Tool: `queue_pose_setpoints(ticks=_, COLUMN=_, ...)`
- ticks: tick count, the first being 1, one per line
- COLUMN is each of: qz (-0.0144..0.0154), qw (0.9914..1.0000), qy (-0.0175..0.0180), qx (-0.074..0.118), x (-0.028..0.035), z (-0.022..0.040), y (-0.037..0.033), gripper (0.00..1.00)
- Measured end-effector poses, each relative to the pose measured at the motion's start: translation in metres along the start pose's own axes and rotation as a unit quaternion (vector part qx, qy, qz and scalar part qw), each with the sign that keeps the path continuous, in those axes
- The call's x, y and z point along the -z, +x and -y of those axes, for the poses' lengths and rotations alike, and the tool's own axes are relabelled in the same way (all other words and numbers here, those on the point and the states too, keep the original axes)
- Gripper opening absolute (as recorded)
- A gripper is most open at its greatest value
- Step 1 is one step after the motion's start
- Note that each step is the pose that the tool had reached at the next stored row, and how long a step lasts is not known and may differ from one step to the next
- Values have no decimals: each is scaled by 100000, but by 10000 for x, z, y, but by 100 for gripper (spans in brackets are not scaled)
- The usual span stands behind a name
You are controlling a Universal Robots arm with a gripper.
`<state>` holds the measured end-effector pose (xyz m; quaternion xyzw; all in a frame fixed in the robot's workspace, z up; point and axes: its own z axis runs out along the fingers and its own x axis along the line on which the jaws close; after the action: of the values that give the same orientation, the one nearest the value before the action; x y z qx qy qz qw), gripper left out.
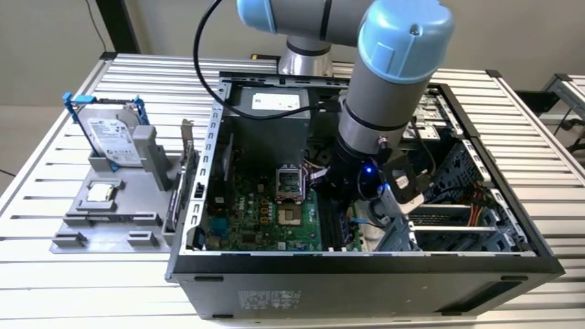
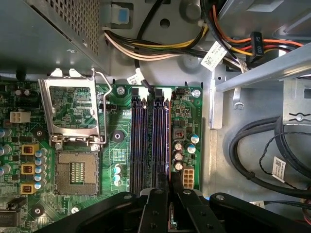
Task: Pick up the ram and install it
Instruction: 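Insert the ram into the slot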
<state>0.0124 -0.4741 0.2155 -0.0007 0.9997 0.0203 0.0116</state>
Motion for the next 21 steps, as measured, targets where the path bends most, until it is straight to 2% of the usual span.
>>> queue_pose_setpoints(ticks=12, qz=15, qw=99998, qy=76, qx=-592, x=26, z=0, y=6, gripper=0)
queue_pose_setpoints(ticks=21, qz=46, qw=99992, qy=97, qx=-1280, x=18, z=1, y=23, gripper=0)
